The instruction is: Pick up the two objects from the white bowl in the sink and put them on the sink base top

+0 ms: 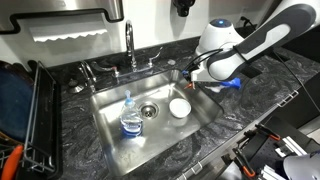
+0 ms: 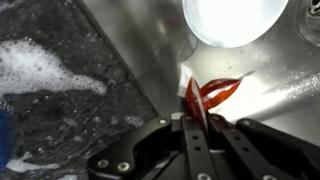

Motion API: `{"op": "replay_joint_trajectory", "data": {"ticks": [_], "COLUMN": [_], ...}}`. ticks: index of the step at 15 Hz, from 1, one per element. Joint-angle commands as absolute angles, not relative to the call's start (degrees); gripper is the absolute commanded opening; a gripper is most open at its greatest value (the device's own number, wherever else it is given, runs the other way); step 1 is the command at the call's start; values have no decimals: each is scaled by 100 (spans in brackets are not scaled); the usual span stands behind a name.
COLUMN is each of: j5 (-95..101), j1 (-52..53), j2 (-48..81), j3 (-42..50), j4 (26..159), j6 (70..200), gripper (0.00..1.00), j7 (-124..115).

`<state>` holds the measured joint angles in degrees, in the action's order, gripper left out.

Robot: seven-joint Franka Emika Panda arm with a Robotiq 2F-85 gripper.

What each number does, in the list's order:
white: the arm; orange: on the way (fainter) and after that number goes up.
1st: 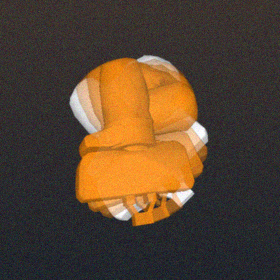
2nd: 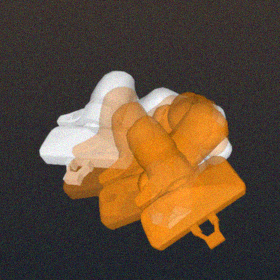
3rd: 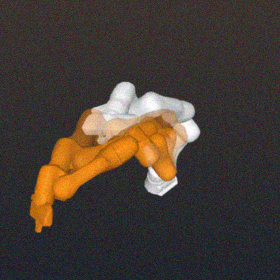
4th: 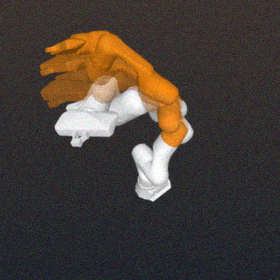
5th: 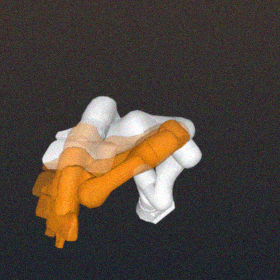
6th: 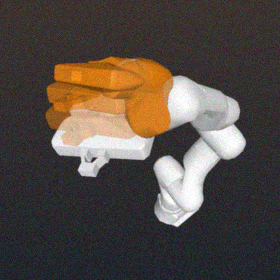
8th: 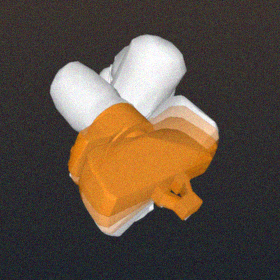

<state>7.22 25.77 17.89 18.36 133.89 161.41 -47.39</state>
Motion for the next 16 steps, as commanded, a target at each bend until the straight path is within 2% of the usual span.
{"op": "replay_joint_trajectory", "data": {"ticks": [1, 4, 5, 6, 7, 8, 10, 14, 16], "j5": [1026, 1427, 1859, 2158, 2466, 2777, 3114, 3465, 3272], "j1": [2105, 1849, 1931, 2440, 2413, 1906, 1719, 1224, 984], "j2": [1021, 754, 563, 400, 352, 265, 126, 186, 323], "j3": [1652, 1689, 1745, 2142, 2079, 1504, 1088, 514, 427], "j4": [13846, 13936, 13979, 13975, 13950, 13917, 13872, 13857, 13944], "j6": [16061, 16036, 15875, 15628, 15488, 15296, 14930, 14492, 14688], "gripper": [1, 1, 1, 1, 1, 1, 1, 1, 1], "j7": [-4907, -5397, -5983, -6535, -6964, -7394, -8093, -9026, -8989]}}
